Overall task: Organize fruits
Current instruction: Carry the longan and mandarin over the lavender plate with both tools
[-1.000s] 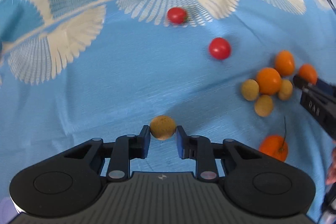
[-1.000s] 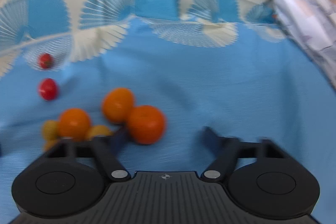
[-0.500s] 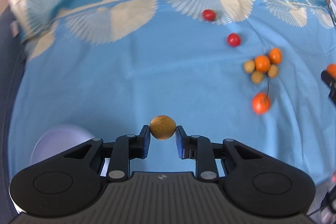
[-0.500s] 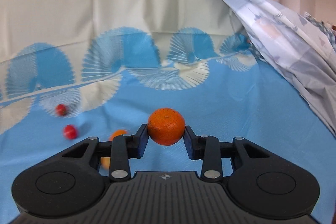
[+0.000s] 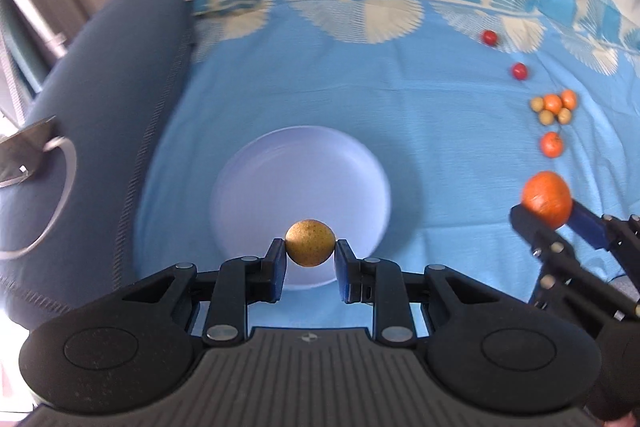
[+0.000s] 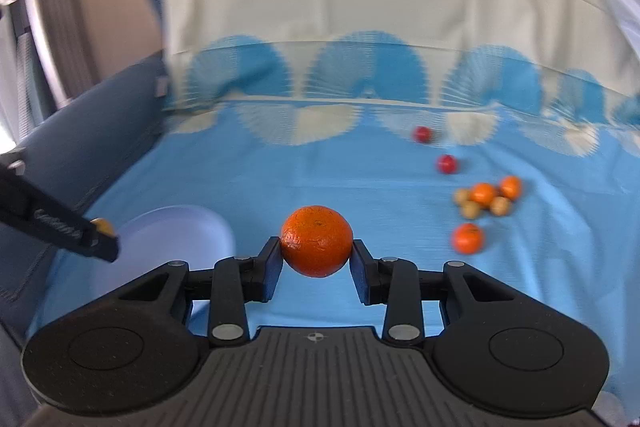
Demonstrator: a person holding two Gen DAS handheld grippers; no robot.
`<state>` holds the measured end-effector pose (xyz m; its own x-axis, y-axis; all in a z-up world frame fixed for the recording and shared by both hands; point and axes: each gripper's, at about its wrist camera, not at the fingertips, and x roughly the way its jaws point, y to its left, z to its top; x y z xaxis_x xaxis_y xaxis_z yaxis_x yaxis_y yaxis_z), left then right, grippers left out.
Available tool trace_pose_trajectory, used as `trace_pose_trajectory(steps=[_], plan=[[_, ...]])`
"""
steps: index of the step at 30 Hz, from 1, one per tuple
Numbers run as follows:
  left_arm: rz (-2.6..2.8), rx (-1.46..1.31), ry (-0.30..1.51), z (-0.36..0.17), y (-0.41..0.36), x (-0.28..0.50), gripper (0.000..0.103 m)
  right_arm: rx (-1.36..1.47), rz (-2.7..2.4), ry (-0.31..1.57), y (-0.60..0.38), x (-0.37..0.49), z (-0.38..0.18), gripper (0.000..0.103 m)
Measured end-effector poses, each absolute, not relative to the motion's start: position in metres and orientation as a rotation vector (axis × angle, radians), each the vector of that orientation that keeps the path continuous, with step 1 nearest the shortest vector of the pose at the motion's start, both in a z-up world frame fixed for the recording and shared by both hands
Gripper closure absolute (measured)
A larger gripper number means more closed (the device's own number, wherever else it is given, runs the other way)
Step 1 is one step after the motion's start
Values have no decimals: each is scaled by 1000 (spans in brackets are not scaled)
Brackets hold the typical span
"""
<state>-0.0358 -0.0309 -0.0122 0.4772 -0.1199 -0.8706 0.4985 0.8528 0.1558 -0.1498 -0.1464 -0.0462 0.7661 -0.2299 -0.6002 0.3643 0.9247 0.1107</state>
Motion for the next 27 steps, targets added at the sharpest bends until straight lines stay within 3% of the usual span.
trace_pose_trajectory(steps=[8, 27], plan=[[-348, 326, 963, 14, 33, -47, 74, 160, -197, 621, -72, -156, -16, 65], [-316, 227, 974, 9, 78, -45, 74, 90, -157, 668, -57, -162, -6, 65]])
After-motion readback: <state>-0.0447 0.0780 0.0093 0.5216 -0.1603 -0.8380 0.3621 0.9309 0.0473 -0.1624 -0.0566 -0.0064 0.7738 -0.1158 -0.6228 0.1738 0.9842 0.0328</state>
